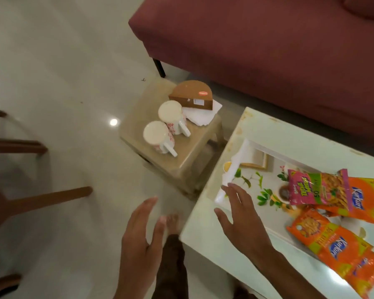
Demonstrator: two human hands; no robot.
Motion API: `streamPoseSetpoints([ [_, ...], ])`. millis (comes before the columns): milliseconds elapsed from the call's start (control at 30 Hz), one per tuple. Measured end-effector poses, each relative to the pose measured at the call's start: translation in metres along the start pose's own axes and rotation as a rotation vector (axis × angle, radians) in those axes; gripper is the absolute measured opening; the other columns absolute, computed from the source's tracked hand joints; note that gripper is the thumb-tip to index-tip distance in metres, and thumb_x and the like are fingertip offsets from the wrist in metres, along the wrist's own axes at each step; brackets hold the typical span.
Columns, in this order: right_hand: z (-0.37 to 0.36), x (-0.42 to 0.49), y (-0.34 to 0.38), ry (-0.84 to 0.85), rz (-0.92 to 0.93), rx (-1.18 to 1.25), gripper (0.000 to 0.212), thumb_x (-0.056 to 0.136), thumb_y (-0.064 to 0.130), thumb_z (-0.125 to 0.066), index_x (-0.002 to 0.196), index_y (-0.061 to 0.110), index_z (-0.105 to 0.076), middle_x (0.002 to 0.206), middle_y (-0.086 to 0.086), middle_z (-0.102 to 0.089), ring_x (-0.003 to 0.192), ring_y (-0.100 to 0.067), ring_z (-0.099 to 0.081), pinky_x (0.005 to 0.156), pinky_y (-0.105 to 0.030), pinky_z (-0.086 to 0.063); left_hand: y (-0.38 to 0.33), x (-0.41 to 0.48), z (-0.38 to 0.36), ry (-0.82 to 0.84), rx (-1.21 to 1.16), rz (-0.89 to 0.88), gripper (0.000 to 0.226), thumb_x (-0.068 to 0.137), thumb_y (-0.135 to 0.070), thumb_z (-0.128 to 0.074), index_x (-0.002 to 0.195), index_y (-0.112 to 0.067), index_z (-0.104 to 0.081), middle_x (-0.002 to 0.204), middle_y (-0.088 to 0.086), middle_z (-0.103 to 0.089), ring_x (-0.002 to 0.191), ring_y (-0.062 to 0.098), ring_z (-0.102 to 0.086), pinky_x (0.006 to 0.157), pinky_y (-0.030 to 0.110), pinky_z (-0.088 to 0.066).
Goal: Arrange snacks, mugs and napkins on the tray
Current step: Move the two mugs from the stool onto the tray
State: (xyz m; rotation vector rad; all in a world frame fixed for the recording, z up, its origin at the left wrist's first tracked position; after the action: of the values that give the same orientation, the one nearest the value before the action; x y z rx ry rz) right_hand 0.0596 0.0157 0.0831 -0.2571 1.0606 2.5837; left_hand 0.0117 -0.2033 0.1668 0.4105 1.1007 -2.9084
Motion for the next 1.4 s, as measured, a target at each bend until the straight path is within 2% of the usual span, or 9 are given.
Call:
streamPoseSetpoints([
  [167,-0.004,0.096,0.05,-0.073,-0.06,0.165,0.055,0.097,0.034,-0.056,0.148,0.024,-0.035,0.152,0.005,-0.037,0.137,-0.007,-0.033,0.103,-0.021,-0.028,-0.012,0.129,0.024,-0.007,-0.118,-0.173,0.041,0.097,-0.033,-0.053,0.137,-0.03,-0.054,0.128,-0.03,-0.051,0.116,-0.029,-0.041,0.093,-0.007,-0.027],
  [267,-0.007,0.154,0.072,-0.116,-0.143,0.187,0.061,0.094,0.029,-0.061,0.148,0.028,-0.033,0.152,0.006,-0.038,0.137,-0.013,-0.037,0.102,-0.021,-0.028,-0.024,0.215,0.027,0.069,-0.133,-0.228,0.041,0.099,-0.032,-0.055,0.139,-0.027,-0.052,0.134,-0.019,-0.055,0.121,-0.014,-0.047,0.099,0.003,-0.034],
  [367,-0.017,0.201,0.089,-0.126,-0.128,0.136,0.069,0.091,0.02,-0.066,0.15,0.025,-0.03,0.152,0.003,-0.04,0.137,-0.016,-0.038,0.105,-0.025,-0.03,-0.031,0.29,0.015,0.224,-0.076,-0.211,0.047,0.101,-0.032,-0.054,0.146,-0.021,-0.048,0.149,-0.002,-0.052,0.137,0.013,-0.046,0.115,0.037,-0.038],
  [533,-0.035,0.245,0.103,-0.089,-0.074,0.167,0.072,0.089,0.022,-0.071,0.149,0.016,-0.032,0.144,-0.005,-0.051,0.13,-0.024,-0.05,0.106,-0.041,-0.042,-0.028,0.348,-0.021,0.53,0.091,-0.2,0.048,0.101,-0.039,-0.051,0.147,-0.026,-0.047,0.147,0.001,-0.054,0.134,0.021,-0.051,0.109,0.037,-0.04],
  [867,-0.028,0.25,0.105,-0.231,-0.098,0.079,0.065,0.086,0.021,-0.072,0.143,0.016,-0.042,0.128,-0.01,-0.064,0.112,-0.033,-0.063,0.092,-0.047,-0.055,-0.023,0.349,-0.039,0.57,0.099,-0.338,0.038,0.104,-0.033,-0.047,0.136,-0.014,-0.055,0.119,0.008,-0.069,0.109,0.025,-0.065,0.09,0.047,-0.056],
  [1000,-0.002,0.241,0.109,-0.334,-0.081,0.068,0.06,0.091,0.013,-0.065,0.146,0.02,-0.04,0.129,-0.007,-0.064,0.111,-0.028,-0.063,0.089,-0.039,-0.056,-0.049,0.336,-0.021,0.474,0.036,-0.488,0.037,0.102,-0.036,-0.05,0.133,-0.019,-0.06,0.112,-0.007,-0.069,0.094,-0.008,-0.066,0.073,0.01,-0.053],
  [1067,0.017,0.231,0.109,-0.363,-0.078,0.093,0.059,0.091,0.013,-0.064,0.145,0.021,-0.042,0.129,-0.005,-0.065,0.112,-0.026,-0.064,0.09,-0.038,-0.057,-0.062,0.325,-0.013,0.455,-0.048,-0.501,0.036,0.101,-0.04,-0.052,0.132,-0.024,-0.06,0.112,-0.019,-0.067,0.094,-0.019,-0.062,0.072,0.004,-0.049],
  [1200,0.055,0.197,0.107,-0.364,-0.006,0.09,0.06,0.088,0.012,-0.067,0.143,0.021,-0.046,0.121,-0.002,-0.07,0.103,-0.024,-0.068,0.085,-0.025,-0.052,-0.075,0.288,-0.017,0.628,-0.314,-0.316,0.038,0.095,-0.052,-0.054,0.131,-0.04,-0.058,0.124,-0.015,-0.068,0.116,0.007,-0.065,0.094,0.033,-0.056],
  [1400,0.093,0.128,0.074,-0.177,0.1,-0.024,0.051,0.089,0.012,-0.068,0.138,0.015,-0.054,0.119,-0.004,-0.071,0.102,-0.025,-0.068,0.083,-0.019,-0.046,-0.082,0.217,-0.06,0.948,-0.491,-0.078,0.046,0.083,-0.051,-0.07,0.128,-0.044,-0.061,0.123,-0.016,-0.07,0.116,0.005,-0.065,0.084,0.026,-0.059],
])
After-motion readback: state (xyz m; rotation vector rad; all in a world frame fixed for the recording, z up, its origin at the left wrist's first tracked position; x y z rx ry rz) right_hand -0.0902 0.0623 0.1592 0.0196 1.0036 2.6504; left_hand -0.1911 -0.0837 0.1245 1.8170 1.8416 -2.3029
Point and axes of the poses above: each hand's wrist, its own x-axis towards the middle knuckle, its own z-axis out of the back of the hand, y = z × x, the point moved 5 cm from there along x, towards the middle knuckle
